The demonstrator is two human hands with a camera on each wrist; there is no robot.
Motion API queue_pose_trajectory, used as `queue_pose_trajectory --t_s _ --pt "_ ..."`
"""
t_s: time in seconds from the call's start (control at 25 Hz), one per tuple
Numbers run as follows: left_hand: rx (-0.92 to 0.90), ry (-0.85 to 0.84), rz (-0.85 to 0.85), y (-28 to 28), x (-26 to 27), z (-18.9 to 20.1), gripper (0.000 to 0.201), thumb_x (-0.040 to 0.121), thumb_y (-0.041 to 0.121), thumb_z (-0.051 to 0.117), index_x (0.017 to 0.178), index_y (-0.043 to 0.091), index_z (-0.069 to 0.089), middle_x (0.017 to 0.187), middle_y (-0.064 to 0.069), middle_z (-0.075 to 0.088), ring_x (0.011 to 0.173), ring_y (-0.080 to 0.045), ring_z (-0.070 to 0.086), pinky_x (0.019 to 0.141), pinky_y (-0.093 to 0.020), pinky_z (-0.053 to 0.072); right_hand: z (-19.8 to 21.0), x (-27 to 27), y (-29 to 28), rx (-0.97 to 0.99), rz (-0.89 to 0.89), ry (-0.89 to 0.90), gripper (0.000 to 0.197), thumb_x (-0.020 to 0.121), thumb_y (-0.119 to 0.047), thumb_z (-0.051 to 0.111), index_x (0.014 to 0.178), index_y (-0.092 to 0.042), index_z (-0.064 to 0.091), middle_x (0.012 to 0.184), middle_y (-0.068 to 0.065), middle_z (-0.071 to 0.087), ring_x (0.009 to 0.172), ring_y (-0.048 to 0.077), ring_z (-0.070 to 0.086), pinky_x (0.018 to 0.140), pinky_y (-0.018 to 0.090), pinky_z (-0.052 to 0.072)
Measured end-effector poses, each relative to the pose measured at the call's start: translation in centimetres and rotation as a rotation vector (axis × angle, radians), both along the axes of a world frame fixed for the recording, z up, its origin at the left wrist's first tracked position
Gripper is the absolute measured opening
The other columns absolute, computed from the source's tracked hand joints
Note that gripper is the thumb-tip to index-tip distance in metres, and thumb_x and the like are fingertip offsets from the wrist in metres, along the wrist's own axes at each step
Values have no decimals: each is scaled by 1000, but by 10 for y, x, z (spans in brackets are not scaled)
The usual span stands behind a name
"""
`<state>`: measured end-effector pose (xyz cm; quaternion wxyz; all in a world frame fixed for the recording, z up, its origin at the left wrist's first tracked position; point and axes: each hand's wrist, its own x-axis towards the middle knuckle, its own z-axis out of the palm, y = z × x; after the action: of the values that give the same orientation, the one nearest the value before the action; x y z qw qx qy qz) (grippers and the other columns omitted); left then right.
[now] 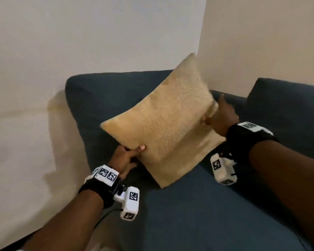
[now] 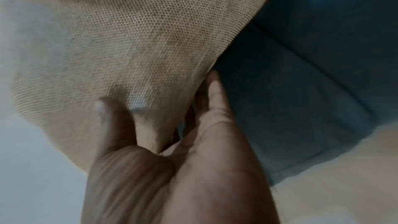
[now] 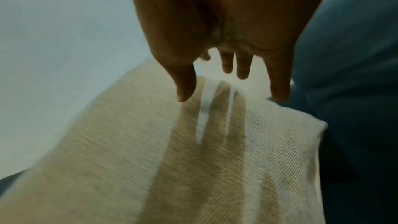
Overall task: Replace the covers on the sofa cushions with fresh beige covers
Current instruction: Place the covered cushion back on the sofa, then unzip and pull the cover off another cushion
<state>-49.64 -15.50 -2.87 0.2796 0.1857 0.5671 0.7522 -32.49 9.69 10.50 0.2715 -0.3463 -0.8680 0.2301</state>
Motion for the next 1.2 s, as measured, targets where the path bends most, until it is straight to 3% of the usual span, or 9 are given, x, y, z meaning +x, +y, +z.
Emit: queue_pose_trajectory --t_s 0.12,0.28,0.4,0.48,0.6,0.72,0.88,1.0,1.2 --pt "-51 -105 100 -4 -17 -44 53 83 41 75 131 42 50 129 8 59 120 -29 54 87 -63 52 -60 -39 -25 -132 195 -185 88 91 -23 70 159 -20 15 154 16 39 135 33 45 104 36 40" --pt "-77 -48 179 9 -18 -57 34 98 32 59 131 28 52 129 -7 63 113 -37 62 76 -49 58 -128 -39 -63 -230 380 -314 100 90 -23 70 159 -28 -3 160 16 25 141 29 38 105 27 38" --pt "-7 -29 147 19 -2 -50 34 103 27 51 136 22 50 124 -9 66 103 -39 68 70 -44 60 -133 -32 -76 -264 429 -270 104 91 -26 69 154 -43 -12 166 14 -7 150 32 22 112 30 30" --pt "31 -51 147 23 7 -49 33 104 26 47 136 22 50 121 -5 67 101 -37 69 72 -44 60 -126 -32 -81 -247 430 -243 101 93 -28 67 152 -50 -11 166 15 -10 147 33 29 112 31 32" --pt "-29 -64 215 19 13 -53 30 103 28 50 131 21 47 119 -4 63 100 -32 66 75 -44 58 -120 -29 -86 -191 448 -327 95 94 -31 65 154 -48 -7 167 12 -5 140 33 41 108 31 36" --pt "-309 6 167 6 16 -63 35 96 50 55 121 25 50 111 0 62 96 -29 65 81 -45 55 -127 -14 -88 -166 454 -417 95 94 -33 65 157 -40 -5 166 13 -2 140 33 41 105 30 37" --pt "-613 99 -197 -6 46 -65 34 91 42 67 95 9 65 85 -9 64 67 -17 56 56 -26 40 -130 15 -91 -195 389 -402 88 95 -36 63 160 -28 5 167 10 10 150 25 24 117 29 23" --pt "-667 438 -335 -4 73 -48 31 93 36 66 82 7 67 70 -8 60 53 -13 51 53 -26 37 -121 46 -100 -171 338 -393 84 93 -39 65 159 -23 16 159 4 35 147 22 31 116 28 24" --pt "-708 971 -521 21 183 -4 39 93 41 61 80 5 67 81 -14 69 77 -26 65 68 -33 46 -101 157 -126 -146 124 -331 65 89 -35 67 148 -26 43 131 2 66 128 24 55 109 40 42"
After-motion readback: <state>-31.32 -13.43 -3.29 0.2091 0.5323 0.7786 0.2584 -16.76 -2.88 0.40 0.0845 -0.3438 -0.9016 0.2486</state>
